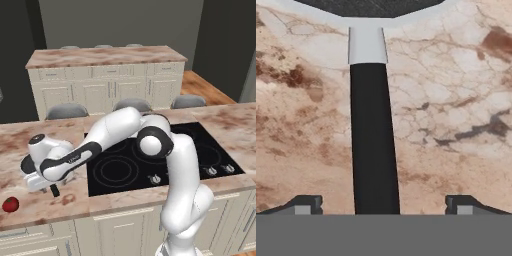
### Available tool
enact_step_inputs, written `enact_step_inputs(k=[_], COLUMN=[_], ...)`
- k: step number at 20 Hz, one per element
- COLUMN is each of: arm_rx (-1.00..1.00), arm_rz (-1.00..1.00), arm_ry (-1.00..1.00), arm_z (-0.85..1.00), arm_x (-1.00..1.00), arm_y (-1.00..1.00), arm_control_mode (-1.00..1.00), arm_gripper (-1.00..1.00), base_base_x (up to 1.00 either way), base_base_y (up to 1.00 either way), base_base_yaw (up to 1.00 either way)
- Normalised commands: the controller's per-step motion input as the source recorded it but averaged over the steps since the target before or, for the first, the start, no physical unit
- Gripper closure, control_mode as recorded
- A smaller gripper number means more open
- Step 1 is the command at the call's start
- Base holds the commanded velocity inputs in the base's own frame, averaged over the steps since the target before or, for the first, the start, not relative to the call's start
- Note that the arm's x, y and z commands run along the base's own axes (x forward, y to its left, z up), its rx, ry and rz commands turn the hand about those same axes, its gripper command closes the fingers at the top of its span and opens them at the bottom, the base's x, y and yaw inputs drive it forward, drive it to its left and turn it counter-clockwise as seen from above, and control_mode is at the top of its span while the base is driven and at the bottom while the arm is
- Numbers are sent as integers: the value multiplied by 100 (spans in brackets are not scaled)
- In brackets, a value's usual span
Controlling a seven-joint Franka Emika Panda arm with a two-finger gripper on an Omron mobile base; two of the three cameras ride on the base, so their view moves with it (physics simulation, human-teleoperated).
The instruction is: Place the pan on the rear left burner on the stove. Then place the tomato and the onion in the pan and turn on the rear left burner.
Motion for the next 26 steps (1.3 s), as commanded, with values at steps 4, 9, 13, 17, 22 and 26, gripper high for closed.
enact_step_inputs(k=[4,9,13,17,22,26], arm_rx=[5,7,7,5,0,0], arm_rz=[0,0,0,0,0,0], arm_ry=[0,0,0,-4,-4,0], arm_z=[-5,-3,1,25,55,64], arm_x=[2,0,0,-2,0,0], arm_y=[-4,-9,-1,0,1,1], arm_control_mode=[-100,-100,-100,-100,-100,-100], arm_gripper=[100,100,100,100,100,100], base_base_x=[0,0,0,0,0,0], base_base_y=[0,0,0,0,0,0], base_base_yaw=[0,0,0,0,0,0])
